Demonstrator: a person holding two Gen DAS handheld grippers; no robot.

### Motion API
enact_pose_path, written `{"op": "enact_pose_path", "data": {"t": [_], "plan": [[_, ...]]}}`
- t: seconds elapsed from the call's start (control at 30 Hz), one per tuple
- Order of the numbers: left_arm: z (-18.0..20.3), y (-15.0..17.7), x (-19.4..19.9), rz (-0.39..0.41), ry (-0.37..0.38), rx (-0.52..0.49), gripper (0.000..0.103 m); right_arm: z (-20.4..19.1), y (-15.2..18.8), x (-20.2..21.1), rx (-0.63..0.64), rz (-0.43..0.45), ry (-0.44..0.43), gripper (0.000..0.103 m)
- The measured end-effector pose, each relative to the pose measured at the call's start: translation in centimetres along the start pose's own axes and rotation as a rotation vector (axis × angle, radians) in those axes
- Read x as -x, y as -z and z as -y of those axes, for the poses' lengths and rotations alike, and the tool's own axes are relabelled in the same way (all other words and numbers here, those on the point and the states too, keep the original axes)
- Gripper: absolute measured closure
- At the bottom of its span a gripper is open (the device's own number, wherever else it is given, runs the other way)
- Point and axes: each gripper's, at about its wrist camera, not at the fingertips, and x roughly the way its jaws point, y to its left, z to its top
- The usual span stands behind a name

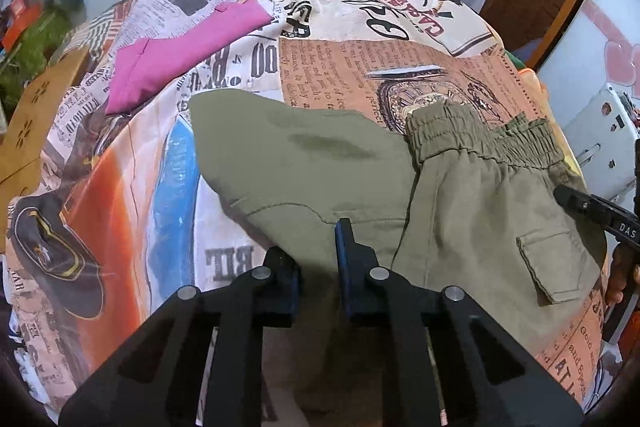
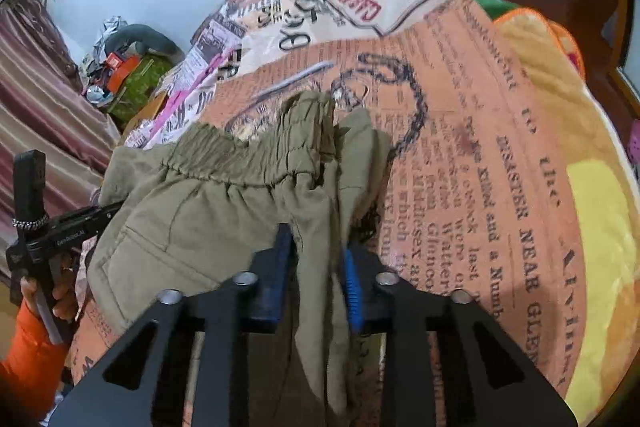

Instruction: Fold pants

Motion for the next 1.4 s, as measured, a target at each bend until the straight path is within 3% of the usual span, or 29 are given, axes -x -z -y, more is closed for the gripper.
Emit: {"op": "enact_pose_path", "data": {"t": [0.23,0.73,1.07,1.4], "plan": [[0.7,-0.4,1.7,0.05,-0.044,-0.018,0.099,-2.0,-0.8,1.4,0.071,0.06,0.04,0.093],[0.9,-3.1,7.1,0.213,-0.058,-0.059,0.101,-7.1,-5.2,4.0,0.242,0.188,0.058,0.094],[-4.0,-7.5,8.9,0.307,-0.142,-0.006,0.101,-11.9,-10.7,2.1,0.384,0.273,0.059,0.094],[-11.3,-13.1,5.9,0.331,-0.305,0.049,0.101,-17.4,-17.1,-5.2,0.426,0.305,0.032,0.095]]}}
